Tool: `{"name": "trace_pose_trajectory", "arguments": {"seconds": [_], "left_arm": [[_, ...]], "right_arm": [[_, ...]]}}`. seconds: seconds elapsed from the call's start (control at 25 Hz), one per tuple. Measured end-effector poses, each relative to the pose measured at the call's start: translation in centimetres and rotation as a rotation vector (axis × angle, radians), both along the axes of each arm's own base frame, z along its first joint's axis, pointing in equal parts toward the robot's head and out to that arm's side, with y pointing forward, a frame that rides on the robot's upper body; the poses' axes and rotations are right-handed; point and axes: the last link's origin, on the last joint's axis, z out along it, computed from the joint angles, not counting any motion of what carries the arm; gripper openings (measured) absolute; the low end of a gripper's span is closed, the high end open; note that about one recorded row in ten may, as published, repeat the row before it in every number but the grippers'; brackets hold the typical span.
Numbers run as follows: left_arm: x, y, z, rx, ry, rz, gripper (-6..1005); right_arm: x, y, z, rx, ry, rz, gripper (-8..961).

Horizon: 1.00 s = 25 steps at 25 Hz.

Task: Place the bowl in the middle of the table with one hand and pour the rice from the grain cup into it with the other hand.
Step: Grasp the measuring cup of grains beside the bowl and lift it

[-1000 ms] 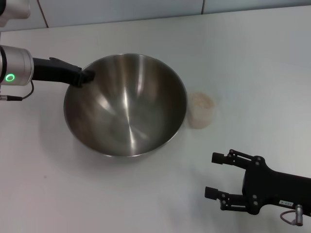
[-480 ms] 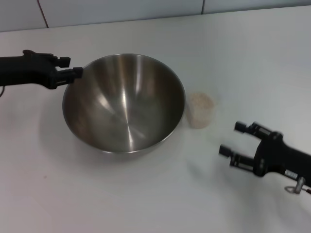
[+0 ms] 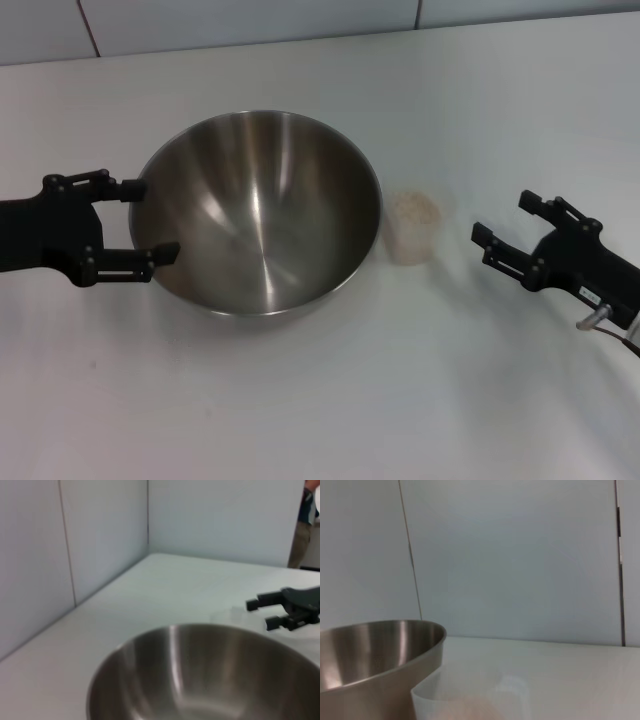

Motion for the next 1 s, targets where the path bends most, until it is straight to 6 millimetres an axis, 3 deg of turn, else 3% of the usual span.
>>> {"name": "trace_pose_trajectory", "arguments": {"seconds": [0.04, 0.44, 1.0], "left_arm": [[-0.1, -0.1, -0.2, -0.009, 0.007, 0.006, 825], [-0.3, -0.3, -0.6, -0.033, 0.028, 0.014, 870], [-0.1, -0.4, -1.0, -0.058, 0.041, 0.002, 865]], "right_arm": [[-0.3, 0.5, -0.3, -0.002, -0.008, -0.001, 825], [-1.3, 2.8, -0.2, 0.015, -0.038, 0.018, 824], [-1.7, 4.5, 0.2, 0.045, -0.048, 0.003, 786]]}}
